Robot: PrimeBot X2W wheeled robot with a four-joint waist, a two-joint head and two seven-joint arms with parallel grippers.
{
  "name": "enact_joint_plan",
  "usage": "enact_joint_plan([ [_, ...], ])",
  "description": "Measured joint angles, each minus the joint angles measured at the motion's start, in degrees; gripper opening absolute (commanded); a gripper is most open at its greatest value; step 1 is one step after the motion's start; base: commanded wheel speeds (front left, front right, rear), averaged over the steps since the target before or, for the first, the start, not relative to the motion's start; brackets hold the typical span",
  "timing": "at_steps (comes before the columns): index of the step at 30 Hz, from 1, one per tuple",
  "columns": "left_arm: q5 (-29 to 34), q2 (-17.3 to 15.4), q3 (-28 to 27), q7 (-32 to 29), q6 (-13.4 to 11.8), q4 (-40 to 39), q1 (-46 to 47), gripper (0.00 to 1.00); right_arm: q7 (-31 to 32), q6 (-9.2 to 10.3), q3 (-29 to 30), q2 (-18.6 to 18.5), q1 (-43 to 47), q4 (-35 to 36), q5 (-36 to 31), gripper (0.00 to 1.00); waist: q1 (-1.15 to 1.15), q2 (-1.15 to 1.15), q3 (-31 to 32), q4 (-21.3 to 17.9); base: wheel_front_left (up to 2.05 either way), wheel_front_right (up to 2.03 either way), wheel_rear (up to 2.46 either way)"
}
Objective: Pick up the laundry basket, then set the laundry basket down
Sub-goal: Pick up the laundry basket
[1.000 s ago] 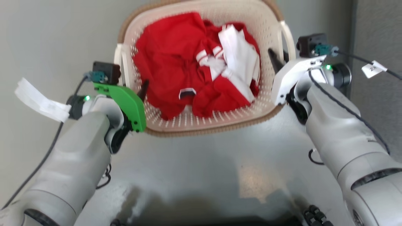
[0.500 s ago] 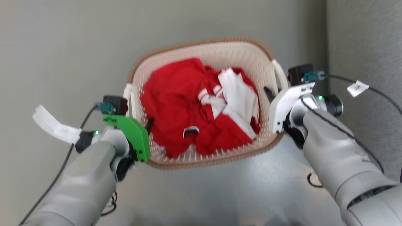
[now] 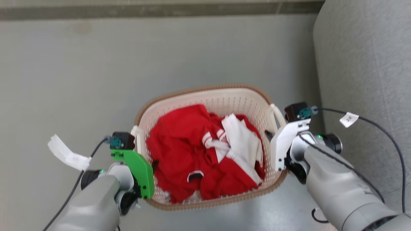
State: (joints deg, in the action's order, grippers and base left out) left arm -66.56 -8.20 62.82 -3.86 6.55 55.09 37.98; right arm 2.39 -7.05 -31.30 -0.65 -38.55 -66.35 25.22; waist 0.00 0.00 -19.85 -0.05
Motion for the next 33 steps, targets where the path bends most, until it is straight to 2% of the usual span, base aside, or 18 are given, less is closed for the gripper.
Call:
enact_joint_plan([
  [17, -2.45, 0.32, 1.74, -3.13, 0.43, 1.72, -5.13, 0.0, 6.28, 0.19, -5.23, -0.01, 5.13, 1.2, 5.14, 0.0, 0.0, 0.0, 12.31, -1.09, 0.0, 0.0, 0.0],
  [33, -3.59, 0.3, 2.69, -3.66, 0.43, 1.97, -5.72, 0.0, 7.73, 0.57, -7.78, -0.23, 5.36, 1.45, 7.13, 0.0, 0.0, 0.0, 14.92, -2.14, 0.0, 0.0, 0.0],
])
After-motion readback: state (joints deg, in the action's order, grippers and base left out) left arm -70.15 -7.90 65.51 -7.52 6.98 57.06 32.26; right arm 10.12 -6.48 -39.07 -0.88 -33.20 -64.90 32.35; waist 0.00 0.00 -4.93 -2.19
